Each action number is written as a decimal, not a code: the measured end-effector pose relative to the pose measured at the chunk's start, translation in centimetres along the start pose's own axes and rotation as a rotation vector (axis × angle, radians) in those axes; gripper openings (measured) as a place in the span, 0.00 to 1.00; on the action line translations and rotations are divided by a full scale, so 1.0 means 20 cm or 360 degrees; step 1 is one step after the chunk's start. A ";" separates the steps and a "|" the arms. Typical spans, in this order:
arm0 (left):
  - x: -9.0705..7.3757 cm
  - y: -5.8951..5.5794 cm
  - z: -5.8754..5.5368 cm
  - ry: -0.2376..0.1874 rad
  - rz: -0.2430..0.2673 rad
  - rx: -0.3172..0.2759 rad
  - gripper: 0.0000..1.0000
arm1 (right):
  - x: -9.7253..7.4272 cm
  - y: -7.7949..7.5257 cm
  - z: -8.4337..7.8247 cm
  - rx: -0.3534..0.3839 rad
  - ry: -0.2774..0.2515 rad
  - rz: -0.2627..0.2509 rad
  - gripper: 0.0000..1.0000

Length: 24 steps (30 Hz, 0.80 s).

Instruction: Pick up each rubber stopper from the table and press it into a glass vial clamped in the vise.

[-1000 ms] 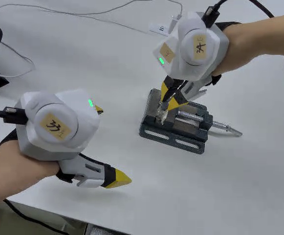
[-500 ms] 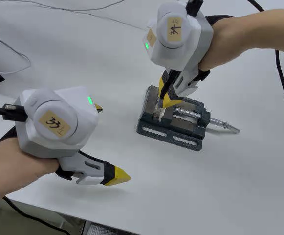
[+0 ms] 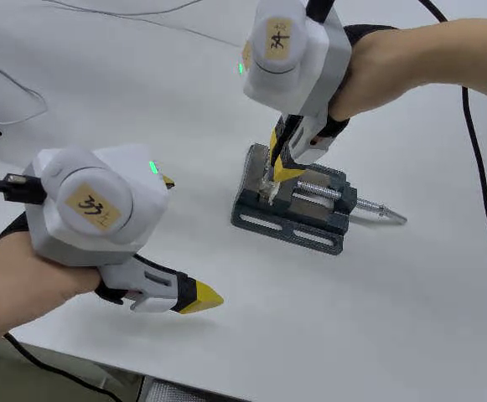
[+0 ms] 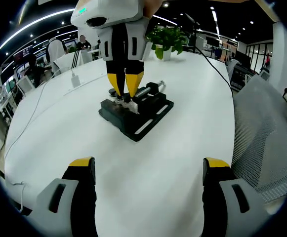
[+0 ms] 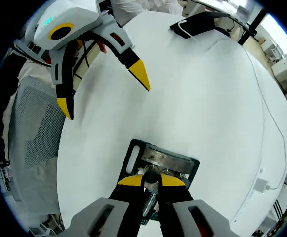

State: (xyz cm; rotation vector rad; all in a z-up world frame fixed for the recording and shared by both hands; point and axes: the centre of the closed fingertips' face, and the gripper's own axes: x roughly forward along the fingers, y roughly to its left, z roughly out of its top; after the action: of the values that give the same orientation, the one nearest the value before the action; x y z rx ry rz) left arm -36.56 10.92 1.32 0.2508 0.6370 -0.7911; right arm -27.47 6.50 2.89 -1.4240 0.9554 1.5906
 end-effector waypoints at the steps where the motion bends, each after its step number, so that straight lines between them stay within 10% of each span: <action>1: 0.00 0.00 0.00 0.0001 0.0001 0.0000 0.89 | 0.00 0.00 0.00 -0.0028 -0.0006 0.0003 0.05; 24: -0.02 0.04 0.00 0.0008 0.0015 0.0004 0.89 | -0.07 0.01 0.01 -0.0068 -0.0148 0.0022 0.05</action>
State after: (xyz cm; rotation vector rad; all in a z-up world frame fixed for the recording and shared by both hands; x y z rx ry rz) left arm -36.21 11.72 1.60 0.2579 0.6392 -0.7822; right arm -27.70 6.43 4.36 -1.3623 0.8838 1.6817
